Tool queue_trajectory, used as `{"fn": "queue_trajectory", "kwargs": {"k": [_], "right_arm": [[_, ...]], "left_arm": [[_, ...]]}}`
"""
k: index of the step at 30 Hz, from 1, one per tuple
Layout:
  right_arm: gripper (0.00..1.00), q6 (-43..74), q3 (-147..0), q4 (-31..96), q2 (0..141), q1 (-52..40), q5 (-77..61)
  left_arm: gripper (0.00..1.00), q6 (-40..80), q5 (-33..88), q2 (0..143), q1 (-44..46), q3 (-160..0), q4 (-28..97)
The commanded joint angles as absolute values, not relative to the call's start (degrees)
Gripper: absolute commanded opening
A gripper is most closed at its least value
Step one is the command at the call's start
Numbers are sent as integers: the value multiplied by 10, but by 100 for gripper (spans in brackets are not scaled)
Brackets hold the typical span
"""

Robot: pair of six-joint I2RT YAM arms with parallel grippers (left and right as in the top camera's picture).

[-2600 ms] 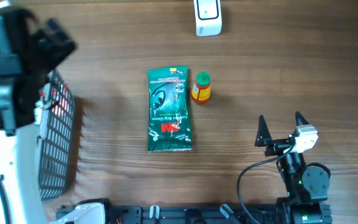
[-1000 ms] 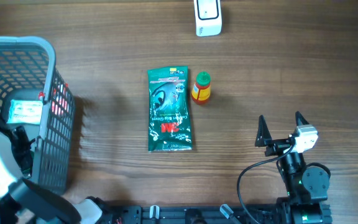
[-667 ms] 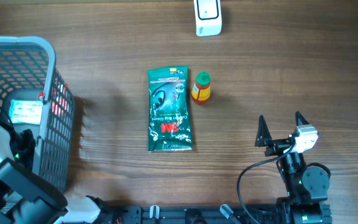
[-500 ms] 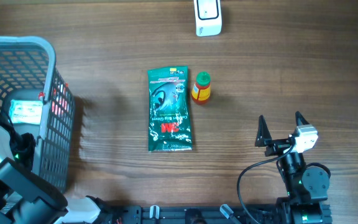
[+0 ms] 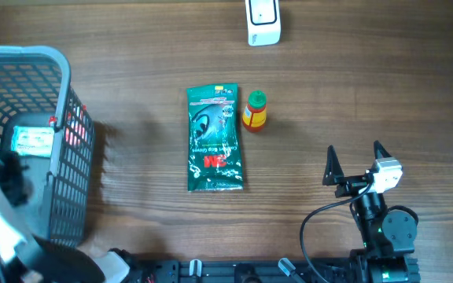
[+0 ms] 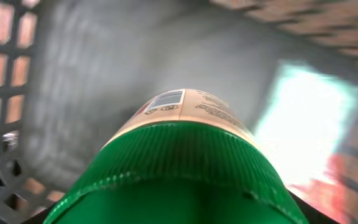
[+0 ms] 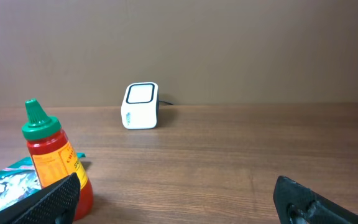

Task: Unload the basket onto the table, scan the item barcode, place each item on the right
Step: 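Lift the jar out and place it below the sauce bottle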

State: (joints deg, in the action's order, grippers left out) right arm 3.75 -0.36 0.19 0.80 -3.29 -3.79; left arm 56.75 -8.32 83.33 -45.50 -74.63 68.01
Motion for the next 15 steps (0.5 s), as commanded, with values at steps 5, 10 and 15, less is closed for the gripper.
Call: {"fn": "queue_trajectory", "kwargs": {"k": [5, 10, 15], "right_arm": [[100, 31, -3, 0, 8, -35, -32], [100, 31, -3, 0, 8, -35, -32], [100, 31, -3, 0, 8, -35, -32]], "left_arm": [[59, 484, 86, 708, -386, -910, 679], [58, 484, 126, 656, -263, -918, 638], [58, 484, 126, 654, -69, -918, 592]]}}
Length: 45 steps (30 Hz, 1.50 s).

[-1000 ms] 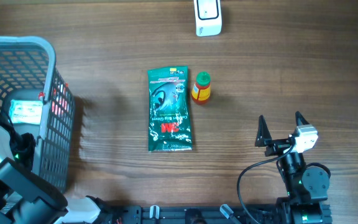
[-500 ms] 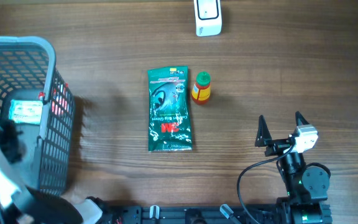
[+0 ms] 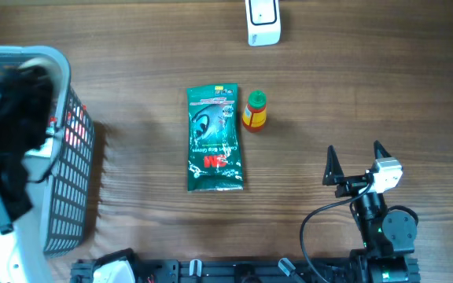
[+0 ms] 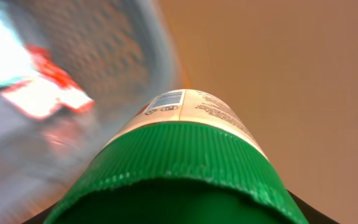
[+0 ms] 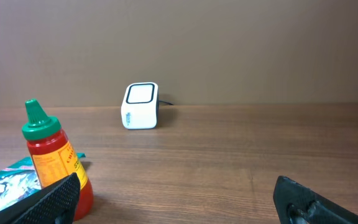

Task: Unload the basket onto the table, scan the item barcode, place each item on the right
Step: 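Lift the jar out and place it below the sauce bottle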

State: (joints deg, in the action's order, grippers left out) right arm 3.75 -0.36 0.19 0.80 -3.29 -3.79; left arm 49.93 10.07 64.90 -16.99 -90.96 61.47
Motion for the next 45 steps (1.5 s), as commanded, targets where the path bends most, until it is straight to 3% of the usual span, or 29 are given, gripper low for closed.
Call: {"fn": "queue_trajectory", "kwargs": {"k": [1, 8, 15, 25, 37, 43, 45], "right_arm": [[100, 31, -3, 0, 8, -35, -32], [100, 31, -3, 0, 8, -35, -32], [100, 31, -3, 0, 8, -35, -32], [100, 31, -3, 0, 8, -35, -32], [100, 31, -3, 0, 8, -35, -32], [100, 31, -3, 0, 8, -35, -32], [100, 31, -3, 0, 8, -35, -32]], "left_arm": [[58, 484, 126, 660, -26, -918, 580], [58, 486, 78, 747, 235, -918, 555], [58, 500, 74, 892, 398, -918, 608], [60, 501, 15, 1083, 493, -918, 599], [60, 501, -72, 1196, 496, -917, 557], [72, 501, -72, 1196, 498, -917, 560], [84, 501, -71, 1190, 498, -919, 575]]}}
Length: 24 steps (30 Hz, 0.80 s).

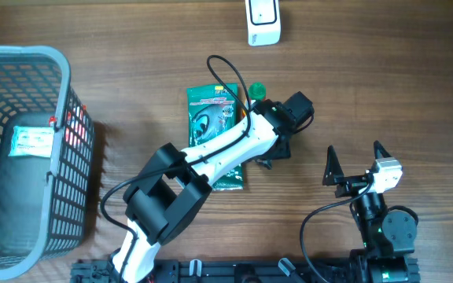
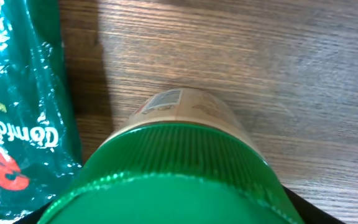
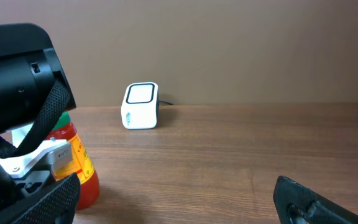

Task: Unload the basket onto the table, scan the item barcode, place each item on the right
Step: 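Lift the jar out and place it below the sauce bottle, then reach into the basket and grasp the light-green wipes packet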

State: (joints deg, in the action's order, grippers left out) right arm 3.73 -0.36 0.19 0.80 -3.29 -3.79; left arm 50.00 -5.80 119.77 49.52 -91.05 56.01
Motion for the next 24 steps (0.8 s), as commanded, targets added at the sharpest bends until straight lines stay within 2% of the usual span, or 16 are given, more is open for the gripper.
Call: {"fn": "queue_trajectory", "kwargs": {"k": [1, 4, 8, 12, 21, 24], "right_arm": [[100, 31, -3, 0, 8, -35, -32], [100, 31, -3, 0, 8, -35, -32], [100, 31, -3, 0, 8, -35, -32], [100, 31, -3, 0, 8, -35, -32], [100, 32, -3, 0, 8, -35, -32], [100, 32, -3, 0, 8, -35, -32]], "left_arm": [[87, 501, -71, 1185, 498, -925, 590], [99, 501, -71, 1155, 498, -957, 652], [100, 496, -72, 1086, 498, -994, 693], [100, 467, -96, 991, 497, -1002, 683], [100, 467, -432, 787, 497, -1002, 705], [100, 467, -499, 741, 492, -1002, 702]]}}
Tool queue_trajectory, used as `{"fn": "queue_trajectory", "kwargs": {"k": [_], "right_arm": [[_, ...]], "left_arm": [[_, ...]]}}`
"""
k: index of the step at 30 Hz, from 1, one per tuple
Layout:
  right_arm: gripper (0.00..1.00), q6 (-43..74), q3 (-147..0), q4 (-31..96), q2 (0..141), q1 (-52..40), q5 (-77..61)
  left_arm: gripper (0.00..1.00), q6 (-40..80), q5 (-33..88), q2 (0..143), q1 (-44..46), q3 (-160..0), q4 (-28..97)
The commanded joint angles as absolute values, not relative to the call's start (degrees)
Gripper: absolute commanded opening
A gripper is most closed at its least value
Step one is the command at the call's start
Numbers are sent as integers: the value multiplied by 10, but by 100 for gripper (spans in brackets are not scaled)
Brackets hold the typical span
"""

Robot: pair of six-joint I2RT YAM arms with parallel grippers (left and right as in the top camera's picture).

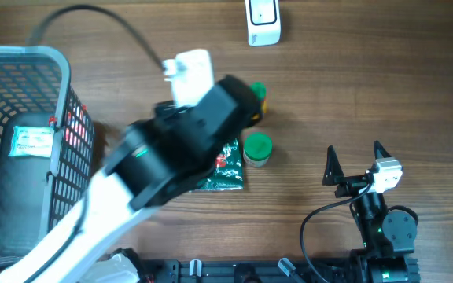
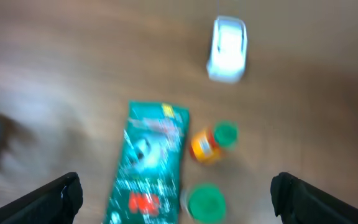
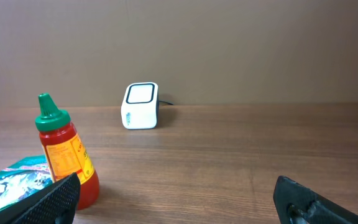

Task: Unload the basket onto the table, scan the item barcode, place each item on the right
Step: 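Reach into the basket and grasp the light-green wipes packet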

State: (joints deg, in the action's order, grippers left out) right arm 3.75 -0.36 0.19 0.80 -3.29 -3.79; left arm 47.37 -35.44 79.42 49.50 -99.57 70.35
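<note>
A green-lidded jar [image 1: 258,149] stands on the table just right of the green packet [image 1: 228,165], and shows in the left wrist view as a green disc [image 2: 204,200]. My left gripper [image 2: 176,190] is open and empty, high above the table, its blurred arm [image 1: 171,149] covering most of the packet. The white scanner [image 1: 263,22] sits at the far edge. A red sauce bottle [image 3: 61,152] stands beyond the jar. My right gripper [image 3: 176,196] rests open and empty at the near right. No barcode is legible.
A grey basket [image 1: 61,71] stands at the left edge with a white-labelled pack [image 1: 34,140] inside. The scanner [image 3: 140,106] faces the right wrist camera from the back of the table. Bare wood lies between it and the right gripper [image 1: 358,169].
The left gripper was shut on the green-lidded jar, low by the packet and the sauce bottle. Now the jar stands alone on the table, and the gripper is open and much higher.
The left gripper first held the green-lidded jar inside the basket, then held it up beside the basket wall. Later it had the jar down at the table right of the packet. Now the jar stands there released. The right arm stayed still throughout.
</note>
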Motion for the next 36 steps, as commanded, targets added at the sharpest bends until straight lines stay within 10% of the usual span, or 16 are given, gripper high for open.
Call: {"fn": "queue_trajectory", "kwargs": {"k": [1, 17, 36], "right_arm": [[100, 31, -3, 0, 8, -35, -32], [100, 31, -3, 0, 8, -35, -32], [100, 31, -3, 0, 8, -35, -32]], "left_arm": [[100, 467, -512, 725, 486, -1002, 702], [100, 472, -504, 630, 178, -1002, 748], [99, 537, -136, 876, -349, -882, 697]]}}
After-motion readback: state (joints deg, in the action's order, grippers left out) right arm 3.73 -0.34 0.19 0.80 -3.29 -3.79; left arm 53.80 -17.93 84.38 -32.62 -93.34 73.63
